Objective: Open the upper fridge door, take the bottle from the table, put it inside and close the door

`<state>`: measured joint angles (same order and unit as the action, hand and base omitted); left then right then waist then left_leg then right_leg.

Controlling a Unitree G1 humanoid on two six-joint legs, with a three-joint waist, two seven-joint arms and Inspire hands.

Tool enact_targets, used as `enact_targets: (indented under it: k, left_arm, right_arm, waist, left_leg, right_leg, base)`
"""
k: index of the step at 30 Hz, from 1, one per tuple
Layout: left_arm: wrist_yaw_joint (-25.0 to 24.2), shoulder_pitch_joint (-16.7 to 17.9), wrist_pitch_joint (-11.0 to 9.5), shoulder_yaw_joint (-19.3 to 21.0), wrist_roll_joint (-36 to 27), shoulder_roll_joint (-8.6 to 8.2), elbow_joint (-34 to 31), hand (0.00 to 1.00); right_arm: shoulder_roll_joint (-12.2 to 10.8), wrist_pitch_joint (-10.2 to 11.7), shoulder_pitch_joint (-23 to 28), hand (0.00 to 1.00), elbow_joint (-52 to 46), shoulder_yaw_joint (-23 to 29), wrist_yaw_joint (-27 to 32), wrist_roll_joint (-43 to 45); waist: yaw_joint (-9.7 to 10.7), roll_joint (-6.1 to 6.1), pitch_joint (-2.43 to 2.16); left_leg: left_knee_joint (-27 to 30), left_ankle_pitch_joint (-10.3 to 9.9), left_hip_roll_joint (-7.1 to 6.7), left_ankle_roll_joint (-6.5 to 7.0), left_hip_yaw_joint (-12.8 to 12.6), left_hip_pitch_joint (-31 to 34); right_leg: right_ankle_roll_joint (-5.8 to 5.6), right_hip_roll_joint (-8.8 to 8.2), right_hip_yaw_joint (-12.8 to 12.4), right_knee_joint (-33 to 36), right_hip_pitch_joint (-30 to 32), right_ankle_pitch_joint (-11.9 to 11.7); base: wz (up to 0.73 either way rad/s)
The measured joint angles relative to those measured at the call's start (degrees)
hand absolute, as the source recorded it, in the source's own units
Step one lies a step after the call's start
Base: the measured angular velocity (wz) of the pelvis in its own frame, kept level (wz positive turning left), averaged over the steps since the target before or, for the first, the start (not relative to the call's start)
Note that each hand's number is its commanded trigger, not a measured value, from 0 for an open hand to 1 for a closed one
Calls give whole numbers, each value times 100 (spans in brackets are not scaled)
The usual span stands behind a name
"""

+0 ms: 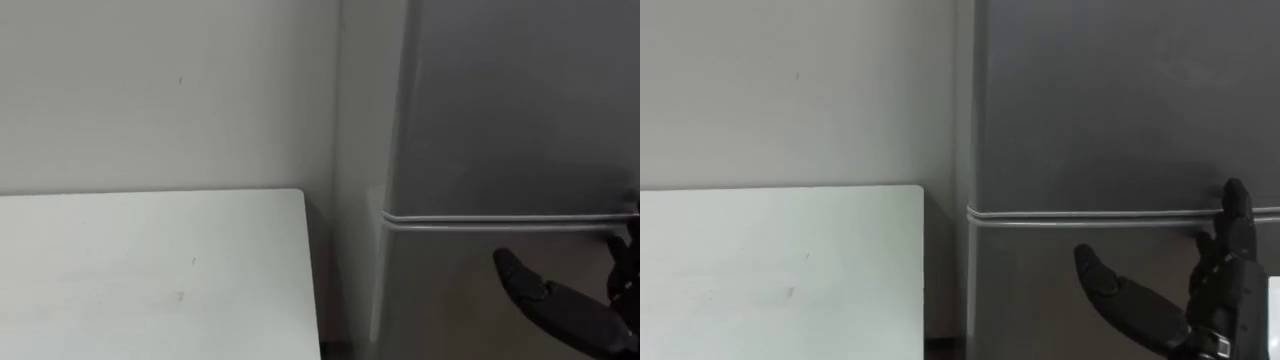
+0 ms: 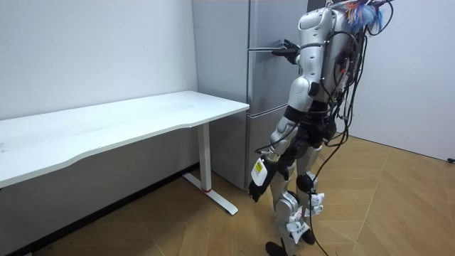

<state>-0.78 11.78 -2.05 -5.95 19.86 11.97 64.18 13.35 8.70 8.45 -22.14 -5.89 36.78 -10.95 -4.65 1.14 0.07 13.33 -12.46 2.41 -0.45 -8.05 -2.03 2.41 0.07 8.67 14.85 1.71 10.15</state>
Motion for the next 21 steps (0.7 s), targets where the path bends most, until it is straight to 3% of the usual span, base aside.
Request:
enact_targets:
  k: [21]
  left_arm:
    - [15,-89,-2,-7,110,41,-34,0]
  right_arm:
    - [-46,10,-44,0,-328,-226,-120,445]
  waist:
    - [-12,12,29]
  left_leg:
    - [37,46,-18,-61,364,165]
  right_leg:
    - [61,5,201,-3,70,-21]
  base:
    - [3]
